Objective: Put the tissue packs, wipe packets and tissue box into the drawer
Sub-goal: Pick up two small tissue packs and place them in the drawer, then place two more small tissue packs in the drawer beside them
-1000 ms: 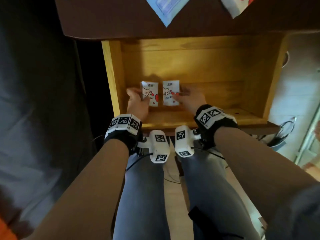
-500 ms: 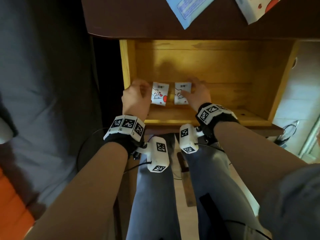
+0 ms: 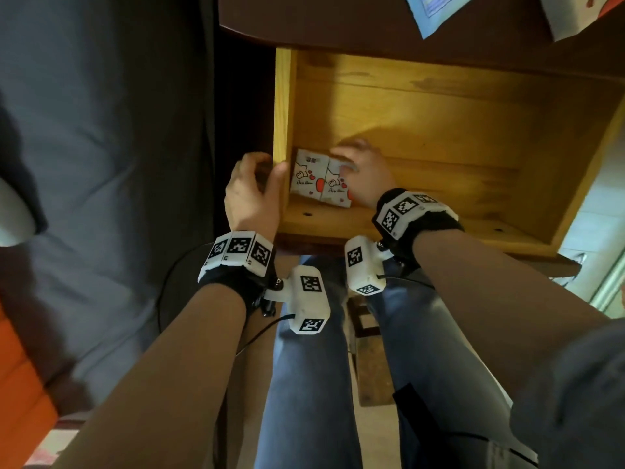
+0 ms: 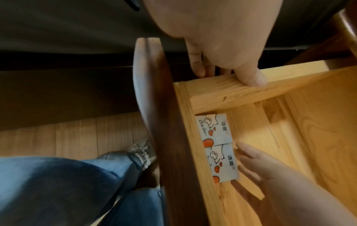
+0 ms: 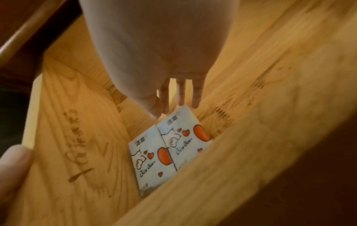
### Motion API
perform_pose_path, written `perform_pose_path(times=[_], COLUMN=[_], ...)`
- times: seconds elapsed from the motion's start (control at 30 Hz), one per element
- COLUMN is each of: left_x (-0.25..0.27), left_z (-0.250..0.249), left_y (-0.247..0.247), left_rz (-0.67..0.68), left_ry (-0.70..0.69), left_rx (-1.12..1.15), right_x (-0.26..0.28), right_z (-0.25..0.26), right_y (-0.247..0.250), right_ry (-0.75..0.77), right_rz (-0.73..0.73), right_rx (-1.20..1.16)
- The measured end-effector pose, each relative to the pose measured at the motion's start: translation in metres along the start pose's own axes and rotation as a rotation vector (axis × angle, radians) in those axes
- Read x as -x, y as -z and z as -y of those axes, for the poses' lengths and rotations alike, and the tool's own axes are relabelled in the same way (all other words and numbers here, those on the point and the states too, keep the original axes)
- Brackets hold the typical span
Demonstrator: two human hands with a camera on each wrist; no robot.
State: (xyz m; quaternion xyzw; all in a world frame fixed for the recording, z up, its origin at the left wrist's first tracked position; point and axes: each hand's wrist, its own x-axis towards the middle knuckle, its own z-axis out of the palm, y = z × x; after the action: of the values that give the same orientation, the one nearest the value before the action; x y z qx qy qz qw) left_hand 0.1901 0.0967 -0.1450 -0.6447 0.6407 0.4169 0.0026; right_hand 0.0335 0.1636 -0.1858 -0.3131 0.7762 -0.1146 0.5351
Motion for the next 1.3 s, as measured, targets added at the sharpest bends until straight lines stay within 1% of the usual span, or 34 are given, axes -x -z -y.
perform_pose_path(times=[0.1,0.13,0.27,0.37,0.4,0.47,0.53,0.57,0.63,0.77,0.83,0.9,1.0,1.13,1.2,1.3], left_x=[-0.001,-0.002,-0.001,0.003,0.005,0.007,0.007,0.008,0.008,0.009,0.011,0.014,0.021,0.028,0.029,0.032], left_z=[0.004,0.004,0.008,0.010,0.010,0.010,0.010,0.010,0.010,0.008,0.005,0.001,-0.011,-0.044,-0.069,-0.111], left_y=[0.000,0.000,0.000,-0.002,-0.002,-0.002,-0.002,-0.002,-0.002,-0.003,-0.003,-0.003,-0.001,-0.002,-0.004,-0.009], left_rz=[0.017,0.020,0.024,0.012,0.008,0.009,0.015,0.016,0.012,0.005,-0.001,-0.012,-0.043,-0.075,-0.056,0.029], left_ry=[-0.001,-0.003,0.005,-0.001,-0.001,0.002,0.005,0.006,0.008,0.027,0.038,0.042,0.028,-0.025,-0.056,-0.131], left_rx=[0.035,0.040,0.048,0.042,0.039,0.031,0.032,0.034,0.028,-0.007,-0.033,-0.055,-0.072,-0.082,-0.084,-0.069], right_x=[-0.005,-0.007,-0.009,-0.005,-0.003,0.005,0.011,0.014,0.019,0.024,0.027,0.032,0.042,0.062,0.073,0.084], right_z=[0.005,0.006,0.006,0.003,0.000,-0.006,-0.012,-0.014,-0.015,-0.014,-0.018,-0.021,-0.022,-0.021,-0.017,-0.013], right_y=[-0.010,-0.012,-0.018,-0.018,-0.018,-0.015,-0.012,-0.011,-0.008,-0.002,0.001,0.006,0.020,0.050,0.069,0.103], right_ry=[-0.022,-0.037,-0.071,-0.051,-0.046,-0.070,-0.166,-0.226,-0.322,-0.380,-0.396,-0.401,-0.379,-0.261,-0.172,-0.051], right_rz=[0.170,0.207,0.242,0.268,0.241,0.111,-0.028,-0.045,0.012,0.117,0.124,0.090,-0.007,-0.123,-0.200,-0.322], right_rx=[0.048,0.083,0.143,0.064,0.027,-0.035,-0.139,-0.210,-0.338,-0.491,-0.527,-0.526,-0.522,-0.490,-0.462,-0.430])
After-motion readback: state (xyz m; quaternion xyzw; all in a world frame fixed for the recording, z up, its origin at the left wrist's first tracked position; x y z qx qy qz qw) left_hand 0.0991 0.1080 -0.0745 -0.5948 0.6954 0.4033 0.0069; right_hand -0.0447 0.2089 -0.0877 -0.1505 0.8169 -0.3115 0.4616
